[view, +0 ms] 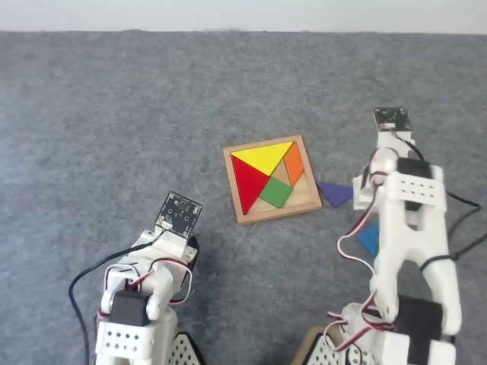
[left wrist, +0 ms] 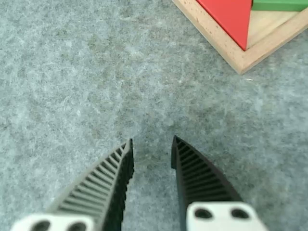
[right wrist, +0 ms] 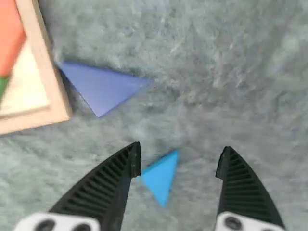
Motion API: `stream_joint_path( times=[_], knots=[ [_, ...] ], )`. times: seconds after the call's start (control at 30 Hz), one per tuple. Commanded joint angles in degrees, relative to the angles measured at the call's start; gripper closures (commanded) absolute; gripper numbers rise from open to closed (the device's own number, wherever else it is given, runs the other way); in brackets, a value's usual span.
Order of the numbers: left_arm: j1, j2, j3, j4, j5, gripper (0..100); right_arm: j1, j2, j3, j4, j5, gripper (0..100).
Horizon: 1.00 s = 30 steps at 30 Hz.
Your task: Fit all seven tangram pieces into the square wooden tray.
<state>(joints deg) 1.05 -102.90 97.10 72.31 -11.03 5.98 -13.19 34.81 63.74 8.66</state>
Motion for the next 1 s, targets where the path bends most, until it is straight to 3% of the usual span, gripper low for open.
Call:
stream_joint_path(
  times=[0.0, 0.23, 0.43, 0.77, 0.87, 0.97],
  knots=[
    [-0.09, -1.23, -0.66, 0.18, 0.44, 88, -4.88, 0.31, -3.08, -0.48, -2.81, 74.2],
    [-0.09, -1.23, -0.66, 0.18, 0.44, 88, -2.95, 0.22, 1.23, -5.32, -2.55, 74.2],
    [-0.09, -1.23, -0.66, 0.18, 0.44, 88, 3.74, 0.31, 1.76, -5.23, -0.7, 74.2],
    [-0.09, -1.23, -0.66, 0.18, 0.44, 88, 2.24, 7.96, 3.87, -9.45, -5.36, 74.2],
    [-0.09, -1.23, -0.66, 0.18, 0.44, 88, 2.07, 11.65, 1.67, -6.46, -6.07, 74.5],
    [-0.09, -1.23, -0.66, 0.18, 0.44, 88, 1.36, 13.41, -1.41, -1.36, -12.13, 81.2]
  ],
)
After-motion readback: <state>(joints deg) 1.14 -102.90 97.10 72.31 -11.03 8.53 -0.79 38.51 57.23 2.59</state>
